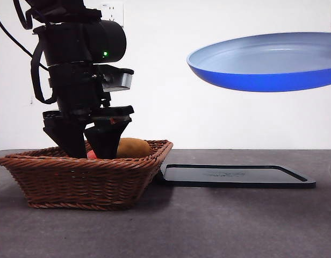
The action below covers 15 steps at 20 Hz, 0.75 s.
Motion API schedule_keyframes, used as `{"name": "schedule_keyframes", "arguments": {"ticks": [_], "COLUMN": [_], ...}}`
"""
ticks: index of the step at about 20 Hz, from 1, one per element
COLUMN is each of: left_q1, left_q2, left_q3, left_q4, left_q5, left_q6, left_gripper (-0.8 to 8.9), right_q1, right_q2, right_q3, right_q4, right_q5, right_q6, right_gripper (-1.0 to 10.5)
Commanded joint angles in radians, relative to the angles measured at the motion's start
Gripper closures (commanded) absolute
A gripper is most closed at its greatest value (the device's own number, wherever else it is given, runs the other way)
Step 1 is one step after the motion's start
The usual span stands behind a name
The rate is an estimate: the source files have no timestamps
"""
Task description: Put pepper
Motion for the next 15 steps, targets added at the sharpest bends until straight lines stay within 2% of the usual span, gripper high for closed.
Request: {"name": "schedule_keyframes", "arguments": {"ticks": [1,4,15], "left_q1": [-0.010,-0.009,-0.012], "left_q2": [0.018,0.023,0.067], "left_q3": [0.019,0.018,0.017], "left_q4": [0.003,0.003,-0.003], "left_q5": [0.005,0.031,0.024], "left_q6": [0.000,-0.008,-0.044], "left_gripper": [4.80,4.80,4.80], "right_q1": [0.000,0.000,0.000], "right_q2": [0.004,0.004,0.004], "right_q3": [0.023,0.023,0.023], "right_q4": [0.008,0.008,0.008], "right_q5": [-0.008,-0.009,-0.009], "right_q6": [-0.002,-0.002,-0.002], "right_gripper": [9.4,9.4,9.4]}}
